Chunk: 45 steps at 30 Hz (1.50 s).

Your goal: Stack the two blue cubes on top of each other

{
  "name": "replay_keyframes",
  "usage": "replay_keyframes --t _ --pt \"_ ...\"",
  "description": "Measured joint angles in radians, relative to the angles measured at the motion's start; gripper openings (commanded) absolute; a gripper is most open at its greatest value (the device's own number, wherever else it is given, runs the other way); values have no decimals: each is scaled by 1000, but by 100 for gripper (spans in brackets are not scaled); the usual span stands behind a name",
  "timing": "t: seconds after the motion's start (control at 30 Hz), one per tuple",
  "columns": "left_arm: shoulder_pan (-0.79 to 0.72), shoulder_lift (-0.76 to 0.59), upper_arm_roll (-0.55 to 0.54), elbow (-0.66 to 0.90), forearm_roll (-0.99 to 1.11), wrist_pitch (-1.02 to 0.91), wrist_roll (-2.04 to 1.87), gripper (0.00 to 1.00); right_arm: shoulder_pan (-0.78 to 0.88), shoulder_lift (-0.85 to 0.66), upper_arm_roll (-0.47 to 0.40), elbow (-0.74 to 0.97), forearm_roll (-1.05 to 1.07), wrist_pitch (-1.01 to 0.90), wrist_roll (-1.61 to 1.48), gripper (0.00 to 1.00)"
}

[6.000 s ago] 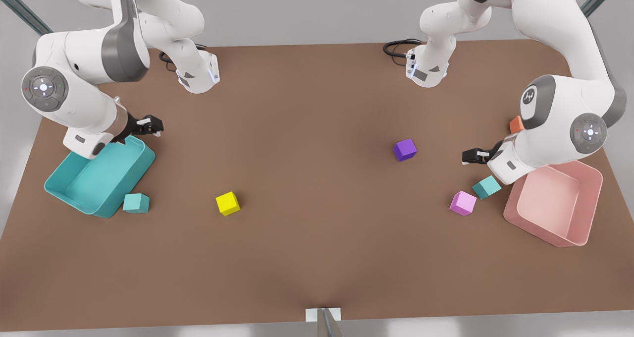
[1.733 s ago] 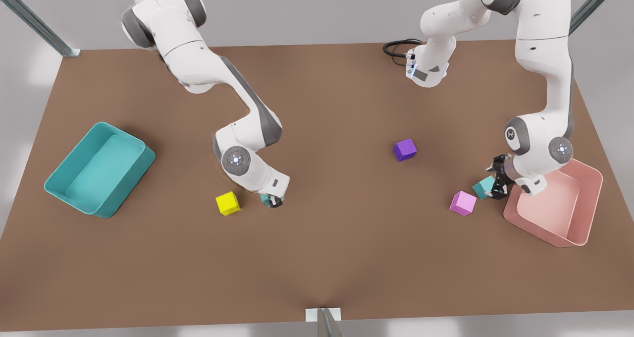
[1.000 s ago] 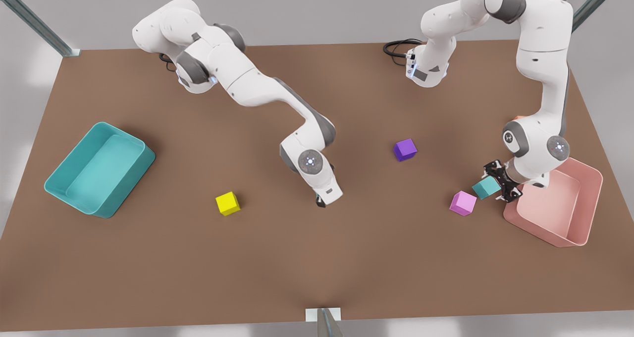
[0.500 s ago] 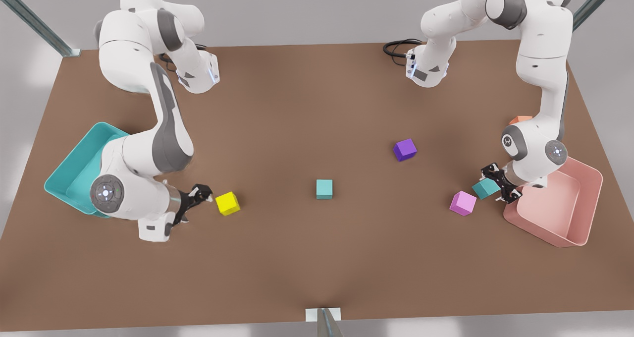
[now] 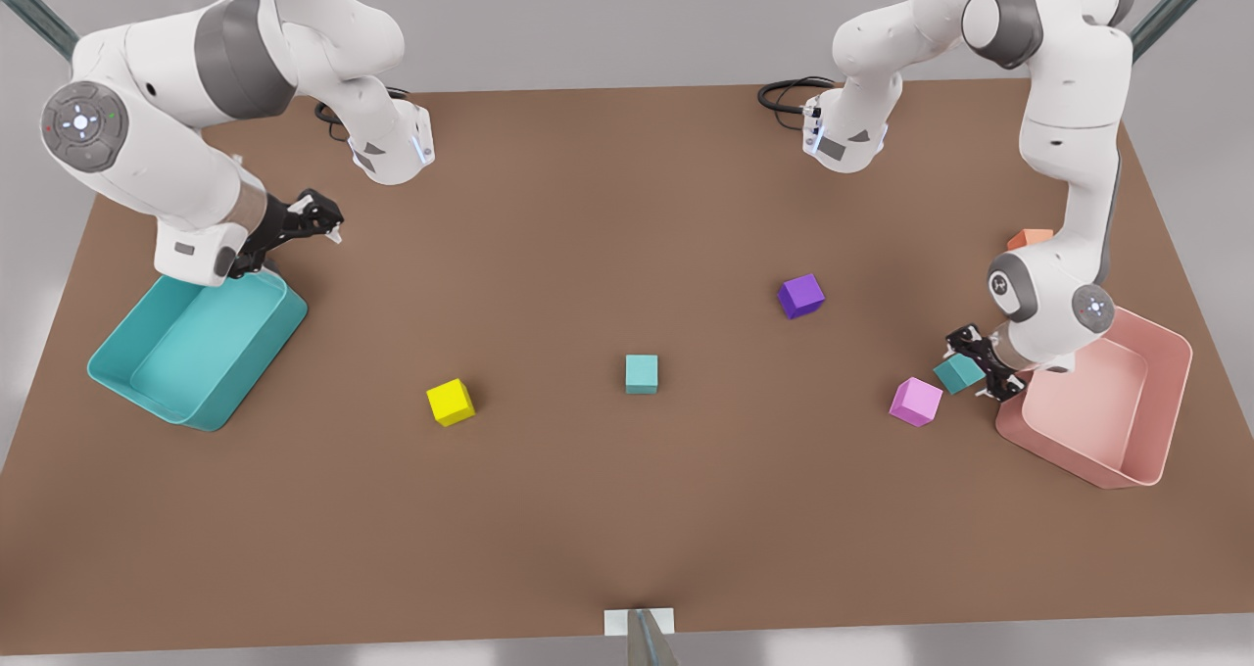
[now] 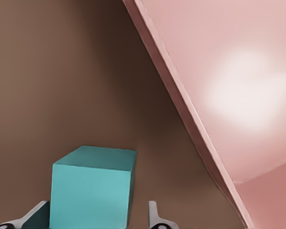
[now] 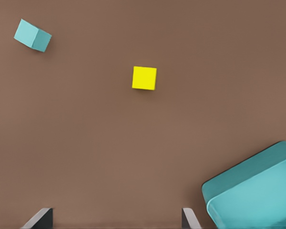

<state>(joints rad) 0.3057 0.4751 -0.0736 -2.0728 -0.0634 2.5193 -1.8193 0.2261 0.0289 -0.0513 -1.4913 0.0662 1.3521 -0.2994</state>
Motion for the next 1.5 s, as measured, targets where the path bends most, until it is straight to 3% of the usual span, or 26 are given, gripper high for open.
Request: replay_keyframes --t 0.23,0.37,0.43,0.47,0.7,0.9,1.0,1.1,1.23,1.33,1.5 --pt "1 23 0 -1 -2 1 -8 100 4 4 0 -18 -1 -2 37 100" --pt "1 38 0 -1 -1 1 -11 91 9 6 0 -19 1 -4 53 100" --pt "1 41 0 -1 -1 1 -12 57 11 4 0 -18 -1 -4 60 100" --pt "1 42 0 -1 -2 0 -12 48 12 5 -1 -17 -1 -4 63 100" --pt "5 -11 0 -3 -6 -37 -8 48 18 4 -7 -12 -4 -4 80 100" --pt "-24 -217 -2 0 12 -244 -7 48 10 47 -13 2 -13 -9 92 100" --pt "-88 -277 -101 86 33 -350 -3 50 6 54 -14 3 -22 -11 97 100" --pt "-308 -188 -155 277 59 -438 1 50 7 61 -11 14 -37 -11 102 100" --pt "-607 96 -164 613 98 -534 3 50 15 74 -10 25 -48 -7 108 100" --pt "-669 231 -164 725 143 -551 4 52 17 76 -9 27 -58 -5 111 100" --pt "-700 292 -165 743 169 -513 5 52 14 82 -8 26 -65 -4 116 100"
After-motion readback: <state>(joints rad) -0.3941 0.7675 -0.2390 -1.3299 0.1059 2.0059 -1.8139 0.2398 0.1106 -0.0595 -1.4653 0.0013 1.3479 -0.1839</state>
